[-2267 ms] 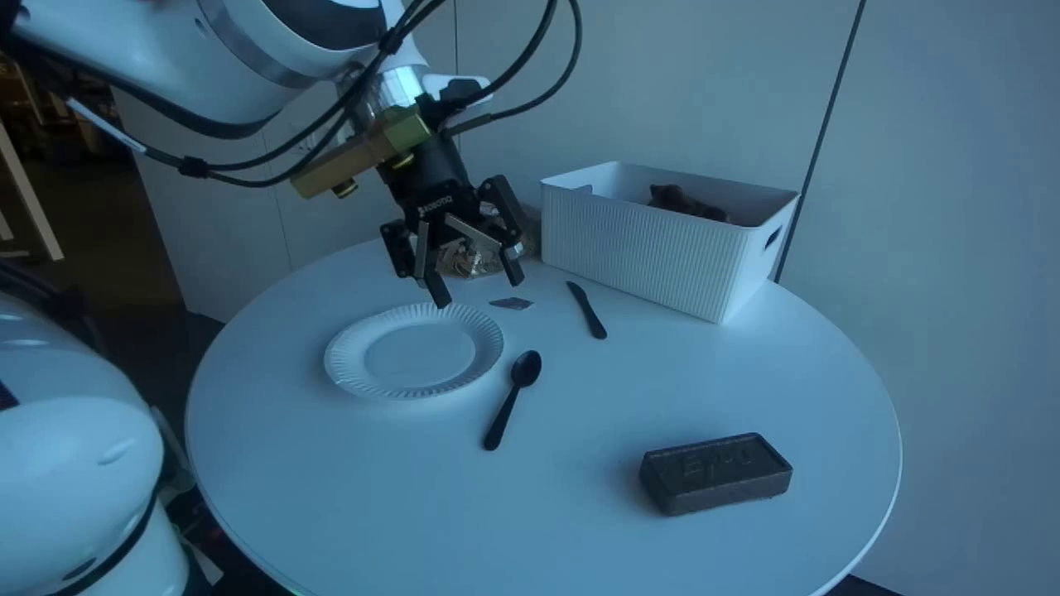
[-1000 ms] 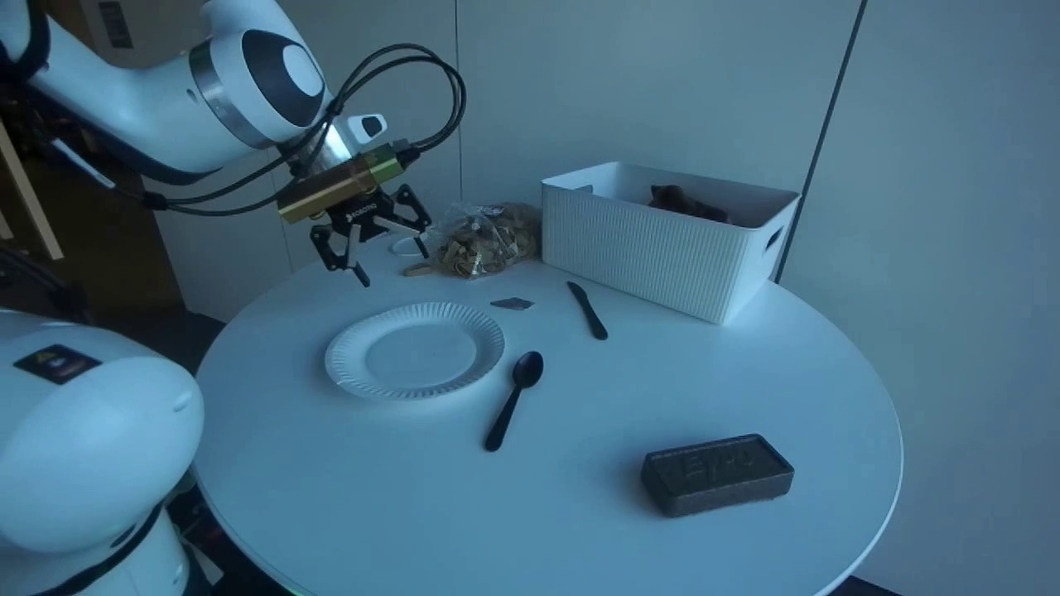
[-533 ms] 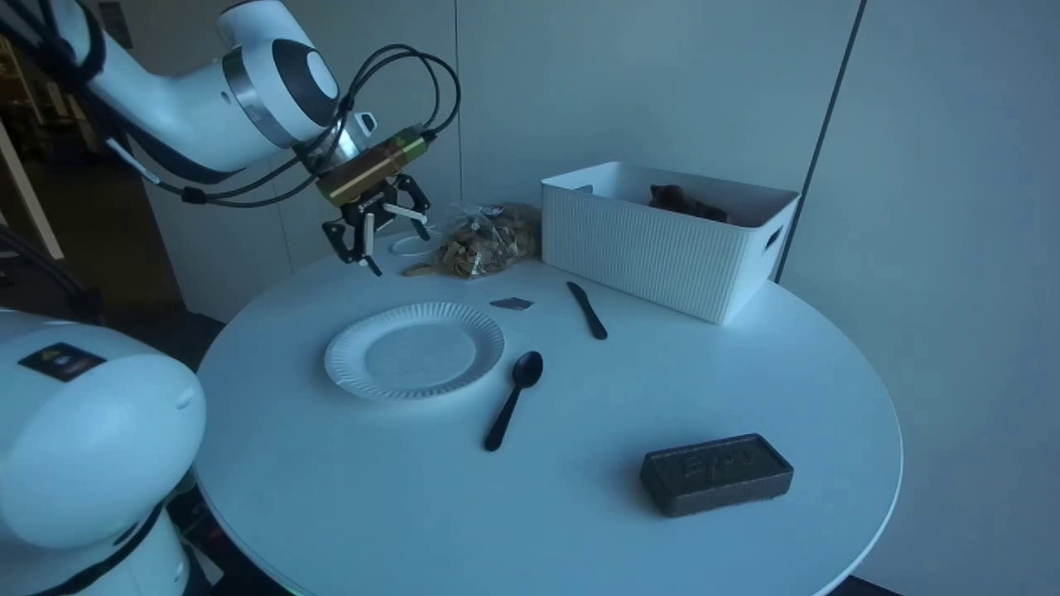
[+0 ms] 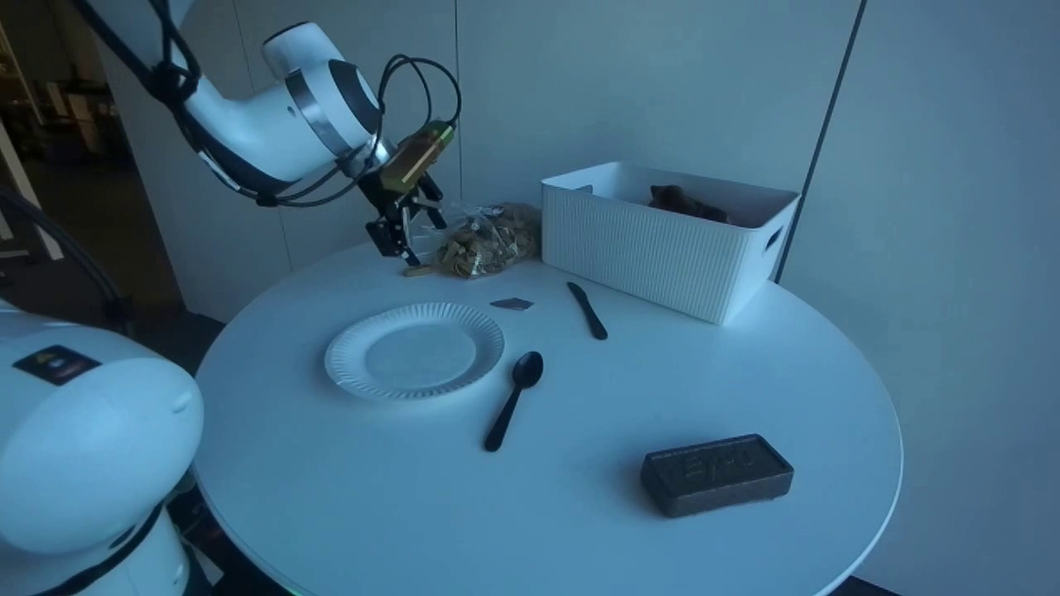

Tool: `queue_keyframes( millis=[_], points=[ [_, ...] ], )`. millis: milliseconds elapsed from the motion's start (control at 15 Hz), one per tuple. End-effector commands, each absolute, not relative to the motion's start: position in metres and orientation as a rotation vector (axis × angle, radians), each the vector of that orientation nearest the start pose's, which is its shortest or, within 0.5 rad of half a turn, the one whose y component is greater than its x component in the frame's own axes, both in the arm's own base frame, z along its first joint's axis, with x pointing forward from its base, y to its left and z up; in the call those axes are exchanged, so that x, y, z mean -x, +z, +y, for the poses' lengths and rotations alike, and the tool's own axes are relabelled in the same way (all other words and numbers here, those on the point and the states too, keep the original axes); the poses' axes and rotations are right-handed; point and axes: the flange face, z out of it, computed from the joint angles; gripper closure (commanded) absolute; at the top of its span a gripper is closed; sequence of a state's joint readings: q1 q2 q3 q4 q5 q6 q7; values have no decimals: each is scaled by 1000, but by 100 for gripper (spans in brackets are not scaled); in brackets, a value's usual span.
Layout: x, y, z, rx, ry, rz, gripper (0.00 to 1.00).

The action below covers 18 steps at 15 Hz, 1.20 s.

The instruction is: Take the spoon off of the plate and but the rubber bands on the plate

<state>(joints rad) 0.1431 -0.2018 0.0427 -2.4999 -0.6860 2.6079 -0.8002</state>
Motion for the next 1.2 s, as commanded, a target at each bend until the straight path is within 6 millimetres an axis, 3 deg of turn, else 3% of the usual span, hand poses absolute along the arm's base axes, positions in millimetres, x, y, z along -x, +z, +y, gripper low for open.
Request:
queue_keyframes(
  millis=[0,400,800,867,933,1133],
  points=[
    [-498,382,97,-1760,192,1900,0],
    [-531,374,70,-1788,146,1869,0],
    [-549,355,65,-1762,127,1961,0],
    [-550,353,64,-1769,142,1980,25],
    [-551,350,63,-1769,152,1999,26],
    [-552,349,60,-1771,165,2034,49]
  ],
)
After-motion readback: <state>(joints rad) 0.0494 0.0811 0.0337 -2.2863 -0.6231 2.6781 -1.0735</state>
